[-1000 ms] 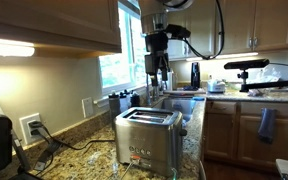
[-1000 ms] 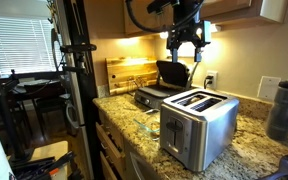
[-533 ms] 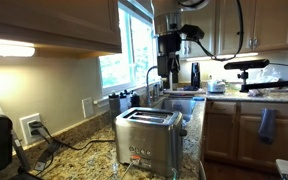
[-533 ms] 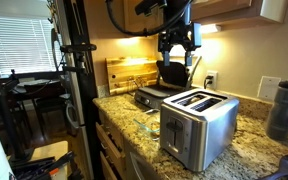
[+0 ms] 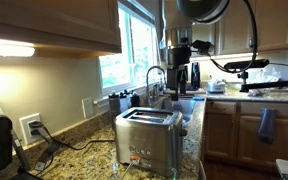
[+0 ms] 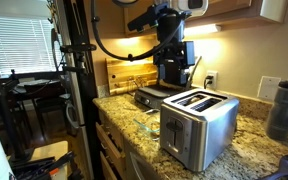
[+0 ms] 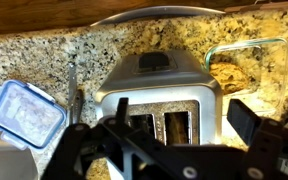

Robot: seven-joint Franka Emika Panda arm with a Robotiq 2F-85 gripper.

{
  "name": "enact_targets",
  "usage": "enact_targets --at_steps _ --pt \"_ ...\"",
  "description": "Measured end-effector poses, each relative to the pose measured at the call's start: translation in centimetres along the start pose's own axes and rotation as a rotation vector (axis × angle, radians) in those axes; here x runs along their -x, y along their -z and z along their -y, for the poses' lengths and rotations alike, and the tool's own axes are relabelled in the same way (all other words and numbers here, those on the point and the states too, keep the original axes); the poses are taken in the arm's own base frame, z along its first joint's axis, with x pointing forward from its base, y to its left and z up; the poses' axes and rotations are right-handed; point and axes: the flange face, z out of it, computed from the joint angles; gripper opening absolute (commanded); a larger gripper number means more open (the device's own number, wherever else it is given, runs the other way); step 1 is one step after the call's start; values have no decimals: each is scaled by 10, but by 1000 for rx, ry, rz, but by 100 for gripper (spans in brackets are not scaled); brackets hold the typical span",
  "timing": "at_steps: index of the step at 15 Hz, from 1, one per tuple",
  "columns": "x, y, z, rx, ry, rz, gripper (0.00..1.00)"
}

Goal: Put a slice of bread in the toaster and push the lever down

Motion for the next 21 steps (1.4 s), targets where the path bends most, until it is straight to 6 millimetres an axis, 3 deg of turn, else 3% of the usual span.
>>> enact_targets --at_steps 4,21 --pt "10 -9 -8 -5 -19 -2 100" --pt "13 -21 -4 -5 -13 -14 100"
